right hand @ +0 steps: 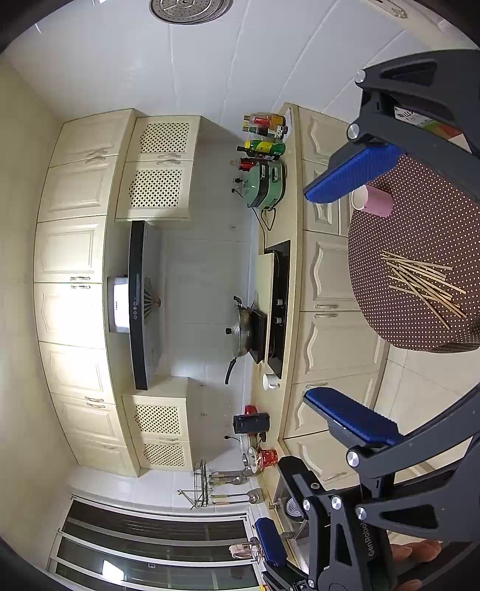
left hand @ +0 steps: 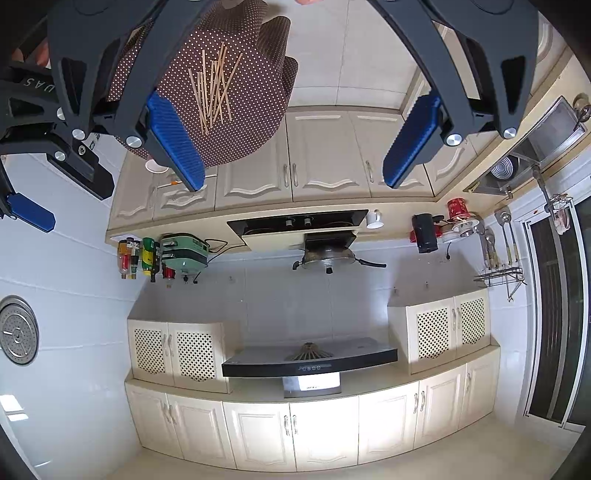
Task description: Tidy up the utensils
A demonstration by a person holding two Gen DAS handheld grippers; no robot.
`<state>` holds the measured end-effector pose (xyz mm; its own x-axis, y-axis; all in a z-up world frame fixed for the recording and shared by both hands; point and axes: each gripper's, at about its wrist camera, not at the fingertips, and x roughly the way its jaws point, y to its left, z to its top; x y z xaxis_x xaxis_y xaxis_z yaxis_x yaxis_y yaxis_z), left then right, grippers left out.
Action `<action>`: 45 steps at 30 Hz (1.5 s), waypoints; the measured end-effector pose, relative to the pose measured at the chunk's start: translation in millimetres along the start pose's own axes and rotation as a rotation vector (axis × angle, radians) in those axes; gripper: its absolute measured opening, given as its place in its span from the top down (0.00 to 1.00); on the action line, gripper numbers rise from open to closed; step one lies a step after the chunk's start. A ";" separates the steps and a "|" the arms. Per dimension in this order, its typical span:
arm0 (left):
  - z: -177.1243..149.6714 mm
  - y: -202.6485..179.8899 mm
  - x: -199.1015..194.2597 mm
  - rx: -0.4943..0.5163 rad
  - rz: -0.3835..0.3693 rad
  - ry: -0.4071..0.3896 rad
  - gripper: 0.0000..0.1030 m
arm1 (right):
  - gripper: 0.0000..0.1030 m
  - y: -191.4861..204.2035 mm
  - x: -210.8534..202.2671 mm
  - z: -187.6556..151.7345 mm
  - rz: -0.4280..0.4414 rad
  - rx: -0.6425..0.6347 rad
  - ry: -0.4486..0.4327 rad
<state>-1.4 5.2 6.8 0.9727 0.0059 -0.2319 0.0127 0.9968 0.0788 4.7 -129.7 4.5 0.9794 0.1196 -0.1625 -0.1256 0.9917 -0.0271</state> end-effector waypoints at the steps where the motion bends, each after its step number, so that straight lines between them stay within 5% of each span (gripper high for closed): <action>1: -1.0 -1.4 0.2 0.002 0.000 0.000 0.08 | 0.07 0.0 -0.3 -0.6 0.000 0.000 -0.001; 45: -6.7 -4.2 6.6 0.002 -0.003 0.006 0.08 | 0.07 8.4 12.6 -9.5 -0.007 -0.001 0.016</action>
<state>3.5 1.6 -1.6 0.9712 0.0037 -0.2384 0.0157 0.9967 0.0797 14.6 -120.3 -7.2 0.9777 0.1120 -0.1776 -0.1191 0.9924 -0.0294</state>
